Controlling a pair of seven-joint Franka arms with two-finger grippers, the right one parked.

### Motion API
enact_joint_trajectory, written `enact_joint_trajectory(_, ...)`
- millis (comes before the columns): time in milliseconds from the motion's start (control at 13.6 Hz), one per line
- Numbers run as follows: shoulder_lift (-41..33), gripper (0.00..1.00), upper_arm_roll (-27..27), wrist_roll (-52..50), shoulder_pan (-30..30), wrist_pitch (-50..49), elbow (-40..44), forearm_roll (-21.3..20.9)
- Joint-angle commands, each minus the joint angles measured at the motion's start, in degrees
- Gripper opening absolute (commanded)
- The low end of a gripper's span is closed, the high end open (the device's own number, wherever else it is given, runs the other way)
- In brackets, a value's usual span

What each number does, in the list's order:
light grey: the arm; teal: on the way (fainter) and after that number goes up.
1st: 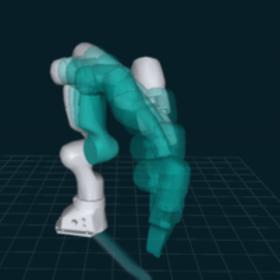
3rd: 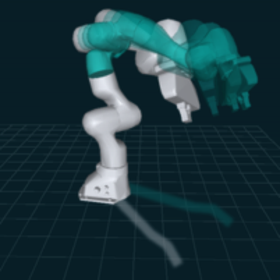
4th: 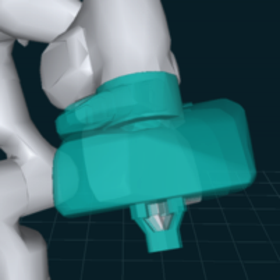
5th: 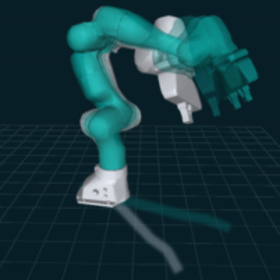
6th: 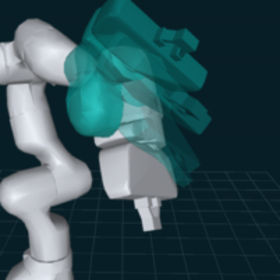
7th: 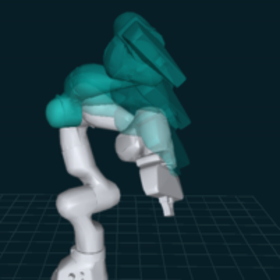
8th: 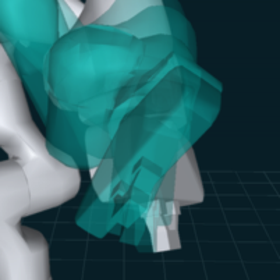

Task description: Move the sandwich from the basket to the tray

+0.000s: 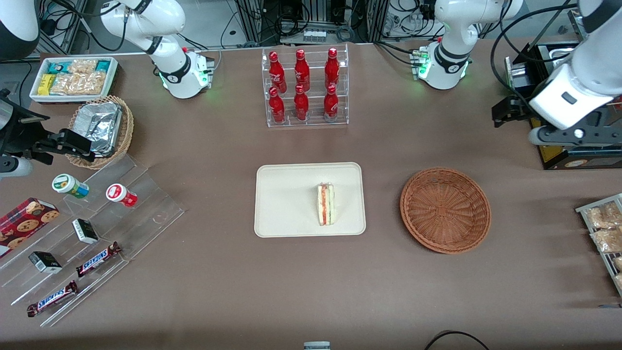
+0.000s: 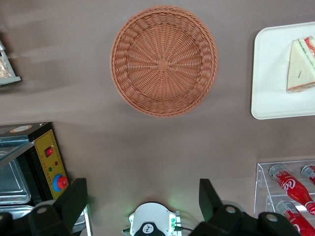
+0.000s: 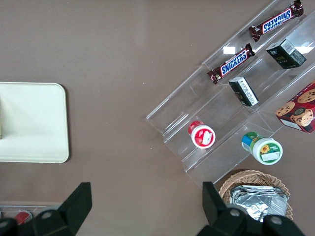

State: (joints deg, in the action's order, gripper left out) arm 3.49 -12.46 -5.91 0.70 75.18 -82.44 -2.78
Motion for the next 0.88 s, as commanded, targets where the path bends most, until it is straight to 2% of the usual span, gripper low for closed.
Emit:
enact_joint_trajectory(0, -0.32, 1.0, 1.82, -0.15, -2.01, -0.38, -0.53, 0.23)
enact_joint_trajectory(147, -0.68, 1.0, 5.85, 0.2, -4.73, -0.47, -0.45, 0.4)
enact_joint_trajectory(809, -3.75, 1.0, 5.95, 0.29, -4.48, -0.74, -1.84, 0.93)
